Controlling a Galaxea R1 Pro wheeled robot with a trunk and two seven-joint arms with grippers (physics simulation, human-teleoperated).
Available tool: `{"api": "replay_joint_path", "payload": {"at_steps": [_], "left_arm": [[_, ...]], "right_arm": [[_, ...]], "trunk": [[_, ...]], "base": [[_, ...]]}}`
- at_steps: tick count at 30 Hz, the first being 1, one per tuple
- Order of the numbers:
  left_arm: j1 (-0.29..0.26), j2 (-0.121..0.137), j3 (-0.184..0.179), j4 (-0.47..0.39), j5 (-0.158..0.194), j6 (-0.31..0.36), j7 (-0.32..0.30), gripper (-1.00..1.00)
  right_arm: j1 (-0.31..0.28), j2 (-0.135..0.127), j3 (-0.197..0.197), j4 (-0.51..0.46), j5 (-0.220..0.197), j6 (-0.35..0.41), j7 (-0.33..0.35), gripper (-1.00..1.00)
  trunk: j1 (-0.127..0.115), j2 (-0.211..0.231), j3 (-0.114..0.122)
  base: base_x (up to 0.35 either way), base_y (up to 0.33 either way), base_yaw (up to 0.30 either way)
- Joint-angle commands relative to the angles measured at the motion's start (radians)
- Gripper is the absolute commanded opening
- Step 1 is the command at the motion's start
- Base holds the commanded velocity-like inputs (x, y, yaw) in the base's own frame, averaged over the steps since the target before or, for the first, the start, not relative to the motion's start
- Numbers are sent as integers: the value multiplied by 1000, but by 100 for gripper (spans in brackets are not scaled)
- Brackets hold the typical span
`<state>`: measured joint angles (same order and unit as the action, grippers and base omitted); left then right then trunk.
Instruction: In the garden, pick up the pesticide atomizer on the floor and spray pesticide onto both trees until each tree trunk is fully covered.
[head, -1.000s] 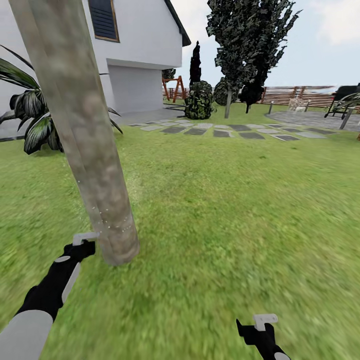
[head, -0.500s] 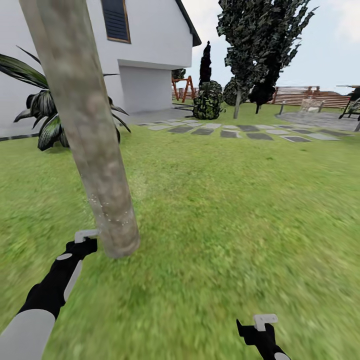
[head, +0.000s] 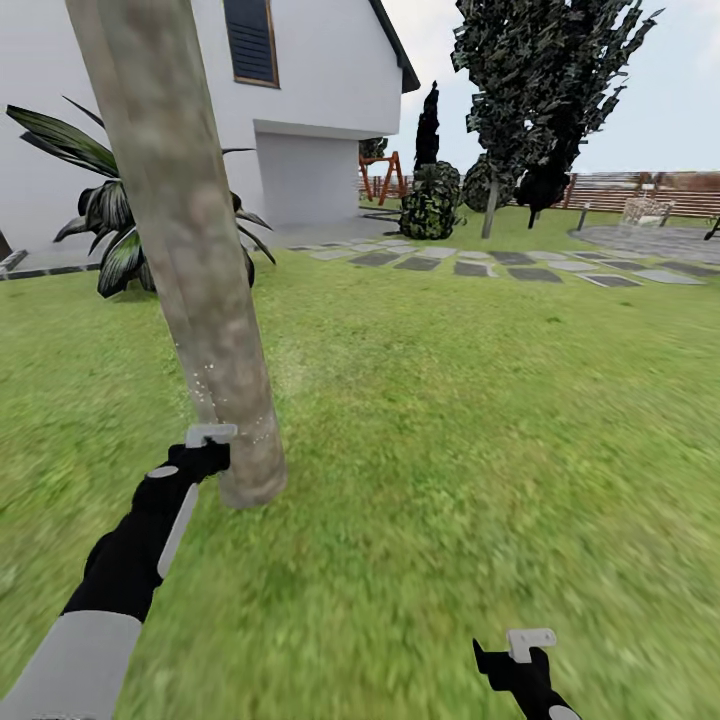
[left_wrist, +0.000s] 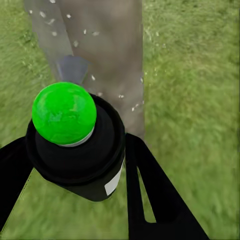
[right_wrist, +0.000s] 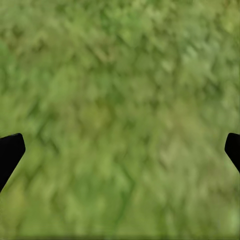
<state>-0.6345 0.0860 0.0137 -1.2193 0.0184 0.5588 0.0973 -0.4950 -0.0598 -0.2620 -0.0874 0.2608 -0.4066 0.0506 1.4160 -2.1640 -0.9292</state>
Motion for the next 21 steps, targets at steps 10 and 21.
{"api": "replay_joint_path", "payload": {"at_steps": [10, 21], "left_arm": [[-11, 7, -12, -103, 8, 148, -10, -100], [-29, 115, 47, -141, 12, 183, -158, -100]], "right_arm": [[1, 0, 1, 0, 1, 0, 0, 100], [1, 0, 1, 0, 2, 0, 0, 100]], "trunk": [[0, 0, 0], [0, 0, 0]], "base": [[0, 0, 0], [0, 0, 0]]}}
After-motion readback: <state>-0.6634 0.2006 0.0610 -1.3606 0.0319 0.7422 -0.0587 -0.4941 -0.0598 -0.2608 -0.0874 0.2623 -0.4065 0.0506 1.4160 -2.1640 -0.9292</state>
